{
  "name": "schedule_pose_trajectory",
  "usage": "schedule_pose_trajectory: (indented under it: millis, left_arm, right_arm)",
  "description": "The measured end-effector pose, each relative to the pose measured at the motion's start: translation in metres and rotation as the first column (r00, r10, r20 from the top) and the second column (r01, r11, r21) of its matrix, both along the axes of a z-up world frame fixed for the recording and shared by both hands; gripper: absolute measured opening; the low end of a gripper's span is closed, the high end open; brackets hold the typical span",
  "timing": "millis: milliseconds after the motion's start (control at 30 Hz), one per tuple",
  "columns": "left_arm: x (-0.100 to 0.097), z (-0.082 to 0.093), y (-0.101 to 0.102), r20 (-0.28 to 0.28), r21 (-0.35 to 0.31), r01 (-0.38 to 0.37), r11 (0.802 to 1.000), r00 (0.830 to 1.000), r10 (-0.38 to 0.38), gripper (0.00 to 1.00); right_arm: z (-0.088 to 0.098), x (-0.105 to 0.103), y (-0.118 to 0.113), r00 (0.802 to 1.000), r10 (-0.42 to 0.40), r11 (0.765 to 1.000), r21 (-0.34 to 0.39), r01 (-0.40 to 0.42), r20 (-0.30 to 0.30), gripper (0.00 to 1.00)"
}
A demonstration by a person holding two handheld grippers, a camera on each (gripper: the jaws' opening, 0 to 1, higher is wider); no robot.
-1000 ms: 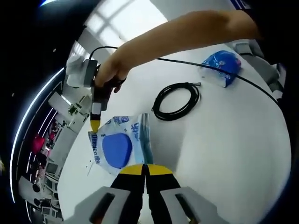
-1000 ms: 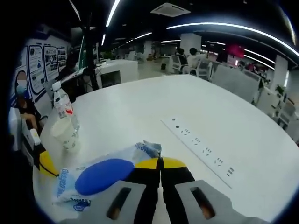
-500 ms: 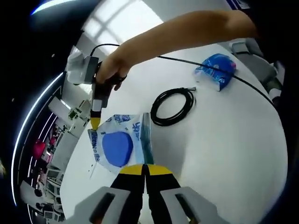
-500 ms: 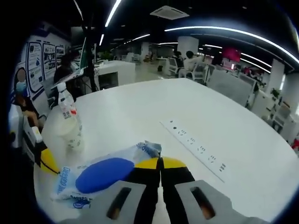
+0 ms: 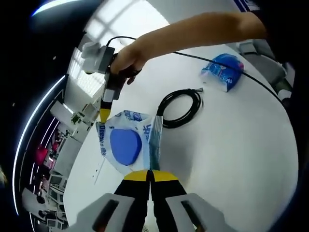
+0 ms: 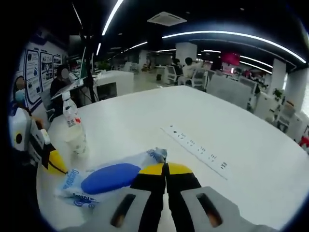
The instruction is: Arrange the tabletop items into an orderly group along one side of the table until the central work area is clear of visible clutter.
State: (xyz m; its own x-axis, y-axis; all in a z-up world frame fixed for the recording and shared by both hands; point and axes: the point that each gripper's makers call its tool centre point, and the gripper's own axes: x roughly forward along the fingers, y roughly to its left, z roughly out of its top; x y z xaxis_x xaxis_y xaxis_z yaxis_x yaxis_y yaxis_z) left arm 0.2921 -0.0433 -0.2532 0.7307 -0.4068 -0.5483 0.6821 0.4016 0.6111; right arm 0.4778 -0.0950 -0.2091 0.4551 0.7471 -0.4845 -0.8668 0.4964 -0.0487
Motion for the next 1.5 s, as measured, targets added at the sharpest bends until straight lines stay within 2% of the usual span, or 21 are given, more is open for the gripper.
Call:
schedule_pose_trajectory:
  millis: [133,200,233,300,367,500,533,667,833,900,1200,1500]
  left_arm:
    - [0.002,0.004,0.005,0.011,-0.001,-0.005,1.0,1.0,0.005,0.0]
    - [0.003,0.007,0.006,0.029,-0.003,-0.006,1.0,1.0,0.006,0.0]
    - [0.002,0.008,0.006,0.029,-0.002,-0.005,1.0,1.0,0.005,0.0]
    - [0.0,0.007,0.004,0.025,0.006,0.008,1.0,1.0,-0.008,0.0]
    - [0.001,0.004,0.005,0.021,0.016,0.006,1.0,1.0,-0.006,0.0]
    - [0.0,-0.001,0.002,0.012,0.022,0.016,1.0,1.0,-0.016,0.0]
    - [0.0,-0.002,0.001,0.008,0.026,0.021,0.999,1.0,-0.021,0.0]
    - [0.001,-0.005,0.002,0.001,0.027,0.024,0.999,1.0,-0.024,0.0]
    - [0.003,-0.006,0.004,-0.005,0.022,0.023,0.999,1.0,-0.023,0.0]
    - [0.004,-0.008,0.005,-0.009,0.021,0.024,0.999,1.0,-0.024,0.0]
    - [0.002,-0.008,0.003,-0.021,0.02,0.026,0.999,0.999,-0.026,0.0]
    - [0.001,-0.019,0.0,-0.055,0.056,0.054,0.997,0.997,-0.051,0.0]
  right_arm:
    - [0.005,-0.008,-0.01,1.0,-0.014,0.999,0.037,0.013,0.013,0.0]
    - [0.008,-0.014,-0.011,1.0,-0.016,0.997,0.077,0.016,-0.004,0.0]
    - [0.006,-0.019,-0.013,1.0,-0.017,0.997,0.071,0.016,0.004,0.0]
    - [-0.004,-0.018,-0.025,0.998,-0.06,0.998,-0.004,0.06,0.031,0.0]
    - [-0.009,-0.024,-0.026,0.999,-0.051,0.998,0.031,0.051,0.007,0.0]
    - [-0.021,-0.03,-0.034,0.997,-0.081,0.997,-0.001,0.081,0.001,0.0]
    - [-0.023,-0.024,-0.037,0.996,-0.093,0.996,-0.014,0.093,0.005,0.0]
    - [-0.027,-0.03,-0.038,0.995,-0.097,0.995,-0.022,0.097,0.008,0.0]
    - [-0.029,-0.019,-0.041,0.995,-0.103,0.994,-0.043,0.104,0.011,0.0]
    - [-0.033,-0.023,-0.04,0.994,-0.105,0.993,-0.053,0.106,0.011,0.0]
    - [-0.037,-0.02,-0.043,0.994,-0.109,0.992,-0.057,0.109,0.003,0.0]
    - [-0.051,-0.022,-0.046,0.993,-0.115,0.99,-0.083,0.113,-0.018,0.0]
